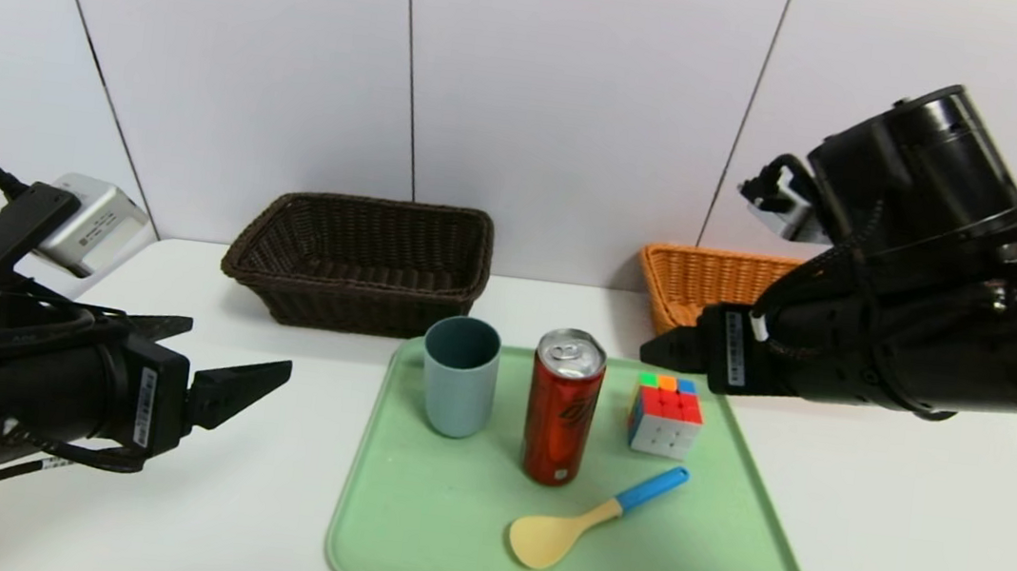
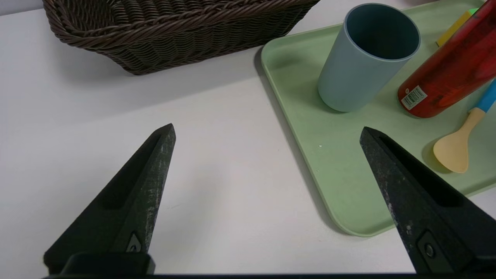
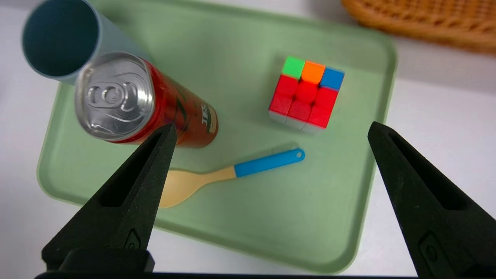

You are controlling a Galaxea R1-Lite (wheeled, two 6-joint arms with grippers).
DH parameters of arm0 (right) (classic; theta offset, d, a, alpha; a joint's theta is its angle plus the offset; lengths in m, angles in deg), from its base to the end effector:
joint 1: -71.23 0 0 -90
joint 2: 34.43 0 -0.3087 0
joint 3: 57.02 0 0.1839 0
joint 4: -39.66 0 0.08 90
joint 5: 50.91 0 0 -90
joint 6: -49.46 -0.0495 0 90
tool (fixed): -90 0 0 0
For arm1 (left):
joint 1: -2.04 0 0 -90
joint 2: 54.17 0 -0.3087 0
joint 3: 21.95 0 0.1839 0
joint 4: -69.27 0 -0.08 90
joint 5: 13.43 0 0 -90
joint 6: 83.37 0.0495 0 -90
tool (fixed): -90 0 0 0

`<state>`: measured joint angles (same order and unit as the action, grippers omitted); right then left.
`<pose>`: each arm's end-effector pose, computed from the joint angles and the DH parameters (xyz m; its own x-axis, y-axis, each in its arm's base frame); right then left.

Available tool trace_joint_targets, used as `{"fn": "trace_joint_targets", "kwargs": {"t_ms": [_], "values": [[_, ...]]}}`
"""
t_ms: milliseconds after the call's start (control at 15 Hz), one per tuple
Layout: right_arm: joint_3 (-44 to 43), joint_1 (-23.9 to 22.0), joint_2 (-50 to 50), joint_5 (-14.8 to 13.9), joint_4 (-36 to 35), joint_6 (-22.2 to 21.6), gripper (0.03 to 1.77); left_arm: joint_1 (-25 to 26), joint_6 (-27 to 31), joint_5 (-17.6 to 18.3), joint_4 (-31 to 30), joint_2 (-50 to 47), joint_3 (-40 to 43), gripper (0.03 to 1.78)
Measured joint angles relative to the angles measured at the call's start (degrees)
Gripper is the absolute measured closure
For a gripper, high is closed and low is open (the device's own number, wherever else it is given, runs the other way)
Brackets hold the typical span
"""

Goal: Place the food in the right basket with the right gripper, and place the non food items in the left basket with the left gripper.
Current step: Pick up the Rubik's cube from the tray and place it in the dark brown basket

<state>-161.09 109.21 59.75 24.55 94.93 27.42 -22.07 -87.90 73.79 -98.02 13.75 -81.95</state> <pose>0.2390 0.1708 0.2484 0.6904 0.2205 -0.6890 -0.2128 0.9722 0.0979 0.1719 -0.0743 0.2151 0.8730 -0.3376 -0.3519 0.3400 0.9387 -0.0569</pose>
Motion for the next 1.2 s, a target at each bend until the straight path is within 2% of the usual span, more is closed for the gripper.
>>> {"fn": "trace_joint_targets", "kwargs": {"t_ms": [267, 400, 733, 1200], "values": [[-10.1, 0.1, 8.0, -0.2, 11.8, -6.1, 0.10, -0.3, 0.1, -0.1, 0.2, -0.5, 0.2, 0.12], [-13.3, -0.2, 10.8, -0.7, 15.6, -8.0, 0.10, -0.3, 0.2, -0.1, 0.2, -1.0, 0.7, 0.12], [-15.1, -0.9, 13.4, -4.1, 17.7, -8.1, 0.10, -0.3, 0.3, -0.2, 0.1, -2.0, 1.7, 0.12], [-13.7, -4.1, 14.4, -4.0, 18.4, -8.2, 0.10, -0.3, 0.4, -0.1, 0.1, -2.2, 1.9, 0.12]]}}
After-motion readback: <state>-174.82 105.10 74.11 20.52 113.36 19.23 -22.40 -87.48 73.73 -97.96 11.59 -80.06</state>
